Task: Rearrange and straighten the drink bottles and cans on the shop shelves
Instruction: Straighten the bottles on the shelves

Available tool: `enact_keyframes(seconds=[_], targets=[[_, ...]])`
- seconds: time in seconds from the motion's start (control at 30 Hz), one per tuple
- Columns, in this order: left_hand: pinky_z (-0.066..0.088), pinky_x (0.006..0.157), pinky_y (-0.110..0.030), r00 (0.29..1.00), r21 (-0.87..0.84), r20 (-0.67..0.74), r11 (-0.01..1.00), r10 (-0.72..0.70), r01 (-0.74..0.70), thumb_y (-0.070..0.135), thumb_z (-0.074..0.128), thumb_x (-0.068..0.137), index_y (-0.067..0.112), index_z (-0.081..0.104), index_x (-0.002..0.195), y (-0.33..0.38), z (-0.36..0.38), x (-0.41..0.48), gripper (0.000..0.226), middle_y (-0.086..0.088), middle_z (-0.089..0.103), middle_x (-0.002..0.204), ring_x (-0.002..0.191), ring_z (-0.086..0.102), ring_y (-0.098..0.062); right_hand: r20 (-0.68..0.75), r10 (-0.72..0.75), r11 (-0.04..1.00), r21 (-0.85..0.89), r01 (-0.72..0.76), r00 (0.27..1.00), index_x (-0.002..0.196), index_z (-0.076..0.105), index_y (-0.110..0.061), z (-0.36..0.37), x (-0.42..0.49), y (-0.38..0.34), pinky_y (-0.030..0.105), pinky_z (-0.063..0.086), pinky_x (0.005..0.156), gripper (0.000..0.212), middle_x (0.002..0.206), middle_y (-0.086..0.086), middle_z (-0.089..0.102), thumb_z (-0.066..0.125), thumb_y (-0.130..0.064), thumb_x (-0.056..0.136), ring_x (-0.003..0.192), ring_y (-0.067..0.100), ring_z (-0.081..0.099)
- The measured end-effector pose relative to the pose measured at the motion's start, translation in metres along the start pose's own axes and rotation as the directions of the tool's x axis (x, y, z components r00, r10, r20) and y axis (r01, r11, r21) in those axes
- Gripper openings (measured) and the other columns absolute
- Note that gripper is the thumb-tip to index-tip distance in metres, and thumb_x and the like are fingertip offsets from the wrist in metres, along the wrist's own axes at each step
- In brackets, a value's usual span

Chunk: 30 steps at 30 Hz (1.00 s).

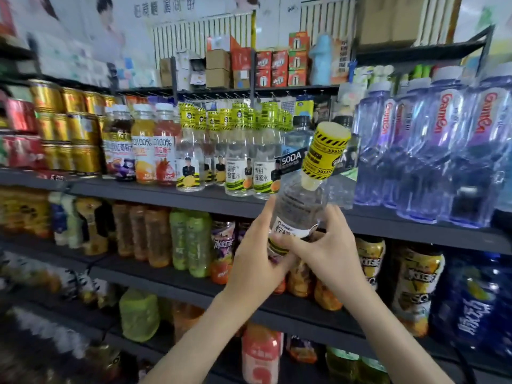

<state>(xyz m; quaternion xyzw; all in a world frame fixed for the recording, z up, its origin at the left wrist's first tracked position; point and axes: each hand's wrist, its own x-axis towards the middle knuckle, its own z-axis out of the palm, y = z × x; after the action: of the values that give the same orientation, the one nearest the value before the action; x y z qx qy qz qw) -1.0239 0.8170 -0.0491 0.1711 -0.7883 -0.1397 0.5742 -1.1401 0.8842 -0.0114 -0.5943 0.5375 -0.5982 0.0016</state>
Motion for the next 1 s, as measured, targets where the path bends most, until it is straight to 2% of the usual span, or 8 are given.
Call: enact_keyframes(seconds=[0.13,0.27,0.4,0.53,0.67,0.73,0.9,1.0], targets=[[0.041,0.106,-0.028,0.999,0.020,-0.037,0.999,-0.030,0.031,0.032,0.068,0.085,0.041,0.011,0.150,-0.036,-0.038,0.014,0.086,0.008,0.037,0.150,0.136,0.038,-0.003,0.017,-0.051,0.999,0.003,0.051,0.999,0.105,0.055,-0.039,0.050,0.023,-0.009,0.011,0.045,0.077,0.052,0.100,-0.016,0.049,0.086,-0.031,0.065,0.097,-0.001,0.053],[0.036,0.097,-0.005,1.000,0.036,0.013,0.999,-0.013,0.013,0.030,0.070,0.084,0.043,0.014,0.147,-0.075,-0.086,0.037,0.085,0.020,0.032,0.147,0.133,0.032,0.010,-0.018,-0.040,0.999,-0.032,0.040,0.999,0.107,0.057,-0.025,0.101,0.051,-0.022,0.012,0.043,0.072,0.052,0.098,-0.007,0.044,0.085,-0.035,0.064,0.087,0.004,0.050],[0.027,0.103,-0.006,0.991,0.131,0.110,0.988,0.073,-0.087,0.043,0.057,0.084,0.046,0.025,0.144,-0.114,-0.139,0.060,0.067,0.038,0.032,0.139,0.133,0.032,0.008,-0.091,-0.001,0.996,-0.094,-0.008,0.996,0.121,0.053,-0.016,0.148,0.077,-0.030,0.001,0.036,0.072,0.068,0.105,-0.005,0.049,0.085,-0.038,0.065,0.085,-0.008,0.045],[0.022,0.101,-0.004,0.992,0.213,0.058,0.969,0.113,-0.123,0.032,0.056,0.090,0.037,0.032,0.143,-0.153,-0.169,0.080,0.059,0.020,0.040,0.135,0.127,0.031,0.008,-0.158,0.074,0.994,-0.069,-0.086,0.985,0.136,0.039,-0.017,0.185,0.095,-0.034,0.007,0.038,0.068,0.085,0.098,-0.014,0.047,0.084,-0.040,0.068,0.087,0.001,0.048],[0.028,0.094,-0.017,0.999,0.302,-0.021,0.953,-0.032,0.037,0.038,0.053,0.094,0.030,0.029,0.147,-0.177,-0.168,0.097,0.060,-0.002,0.042,0.133,0.122,0.037,-0.011,-0.233,0.093,0.979,-0.158,-0.132,0.968,0.138,0.038,-0.012,0.210,0.108,-0.031,0.022,0.039,0.085,0.082,0.123,0.001,0.053,0.080,-0.043,0.074,0.115,0.017,0.050],[0.034,0.089,-0.023,1.000,0.332,-0.008,0.943,-0.029,0.030,0.039,0.056,0.093,0.027,0.025,0.149,-0.186,-0.163,0.104,0.065,-0.009,0.043,0.130,0.120,0.042,-0.022,-0.249,0.091,0.960,-0.237,-0.152,0.964,0.141,0.035,-0.010,0.219,0.113,-0.030,0.024,0.037,0.089,0.082,0.131,0.005,0.048,0.075,-0.044,0.079,0.121,0.019,0.045],[0.031,0.085,-0.024,0.999,0.331,0.001,0.942,-0.054,0.050,0.033,0.060,0.092,0.035,0.009,0.151,-0.197,-0.153,0.113,0.078,-0.012,0.039,0.132,0.117,0.041,-0.027,-0.341,-0.083,0.854,-0.508,-0.109,0.936,0.145,0.034,-0.002,0.237,0.112,-0.022,0.032,0.036,0.096,0.086,0.121,0.014,0.042,0.071,-0.046,0.081,0.113,0.027,0.035],[0.036,0.087,-0.029,0.999,0.305,-0.003,0.952,-0.034,0.033,0.032,0.060,0.091,0.040,0.003,0.148,-0.200,-0.153,0.112,0.081,-0.017,0.042,0.129,0.112,0.046,-0.031,-0.297,-0.144,0.849,-0.527,-0.036,0.944,0.150,0.022,-0.006,0.240,0.106,-0.018,0.024,0.030,0.092,0.090,0.120,0.011,0.043,0.072,-0.039,0.083,0.111,0.024,0.037]])
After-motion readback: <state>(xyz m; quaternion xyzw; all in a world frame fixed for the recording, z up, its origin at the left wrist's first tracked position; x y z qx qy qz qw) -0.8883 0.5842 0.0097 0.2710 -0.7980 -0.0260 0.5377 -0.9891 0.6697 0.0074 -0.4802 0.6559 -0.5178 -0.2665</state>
